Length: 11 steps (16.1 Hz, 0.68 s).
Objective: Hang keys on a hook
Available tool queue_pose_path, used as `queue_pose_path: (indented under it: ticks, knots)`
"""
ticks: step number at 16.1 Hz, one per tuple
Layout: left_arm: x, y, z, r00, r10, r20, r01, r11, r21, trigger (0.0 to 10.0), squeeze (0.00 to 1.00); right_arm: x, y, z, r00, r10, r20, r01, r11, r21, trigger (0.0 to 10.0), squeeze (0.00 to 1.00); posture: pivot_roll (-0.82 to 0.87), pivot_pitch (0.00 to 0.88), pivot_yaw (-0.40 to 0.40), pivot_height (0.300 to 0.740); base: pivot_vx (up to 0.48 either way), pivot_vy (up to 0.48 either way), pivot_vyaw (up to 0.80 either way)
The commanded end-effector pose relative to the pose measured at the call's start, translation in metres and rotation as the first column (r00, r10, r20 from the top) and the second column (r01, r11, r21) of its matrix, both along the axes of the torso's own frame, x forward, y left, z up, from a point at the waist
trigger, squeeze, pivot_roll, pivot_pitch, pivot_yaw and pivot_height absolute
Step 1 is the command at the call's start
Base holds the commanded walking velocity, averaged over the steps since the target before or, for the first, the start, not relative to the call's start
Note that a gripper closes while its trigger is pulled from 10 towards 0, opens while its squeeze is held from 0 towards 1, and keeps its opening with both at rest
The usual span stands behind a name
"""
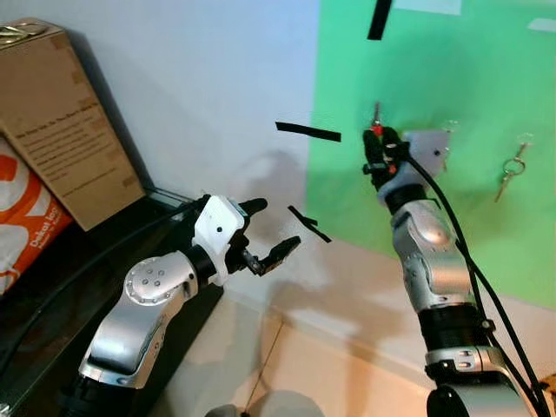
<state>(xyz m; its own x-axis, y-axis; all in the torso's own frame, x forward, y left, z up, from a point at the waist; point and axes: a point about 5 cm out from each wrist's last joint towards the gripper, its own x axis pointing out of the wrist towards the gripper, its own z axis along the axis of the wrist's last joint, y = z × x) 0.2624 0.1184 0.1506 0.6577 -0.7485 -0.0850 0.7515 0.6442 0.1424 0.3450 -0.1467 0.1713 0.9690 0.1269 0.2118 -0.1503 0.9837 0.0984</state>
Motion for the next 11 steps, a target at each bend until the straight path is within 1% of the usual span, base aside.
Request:
queue_pose_path:
  ticks: [1,4,6,8,9,10,11]
  knots:
    - [0.000,0.000,0.002,1.000,-0.007,0.011,0.007,1.000,0.015,10.0,0.07,-0.004,-0.019,-0.023,0.991,-0.083,-0.100,0.086,0.996,0.034,10.0,0.00,-0.02,0.000,0.078,0.740,0.000,0.000,0.00]
    - [0.000,0.000,0.001,1.000,-0.008,0.011,0.008,1.000,0.016,10.0,0.07,-0.008,-0.021,-0.028,0.989,-0.096,-0.111,0.102,0.993,0.052,10.0,0.00,-0.02,0.000,0.077,0.740,0.000,0.000,0.00]
    - [0.000,0.000,0.001,1.000,-0.009,0.011,0.008,1.000,0.019,10.0,0.06,-0.010,-0.020,-0.031,0.990,-0.089,-0.107,0.098,0.992,0.075,10.0,0.00,-0.02,0.000,0.078,0.740,0.000,0.000,0.00]
    - [0.000,0.001,0.001,1.000,-0.006,0.014,0.006,1.000,0.020,10.0,0.06,-0.013,-0.021,-0.027,0.994,-0.080,-0.069,0.090,0.984,0.156,10.0,0.00,-0.02,0.000,0.076,0.740,0.000,0.000,0.00]
    - [0.000,0.001,0.001,1.000,-0.005,0.015,0.005,1.000,0.021,10.0,0.06,-0.014,-0.021,-0.026,0.995,-0.078,-0.062,0.088,0.981,0.175,10.0,0.00,-0.02,0.000,0.076,0.740,0.000,0.000,0.00]
    - [0.000,0.001,0.001,1.000,-0.004,0.015,0.004,1.000,0.021,10.0,0.06,-0.015,-0.023,-0.027,0.995,-0.079,-0.068,0.090,0.980,0.179,10.0,0.00,-0.02,0.000,0.077,0.740,0.000,0.000,0.00]
    - [0.001,0.001,0.001,1.000,-0.005,0.015,0.005,1.000,0.023,10.0,0.07,-0.015,-0.023,-0.030,0.993,-0.083,-0.086,0.096,0.982,0.162,10.0,0.00,-0.02,0.000,0.079,0.740,0.000,0.000,0.00]
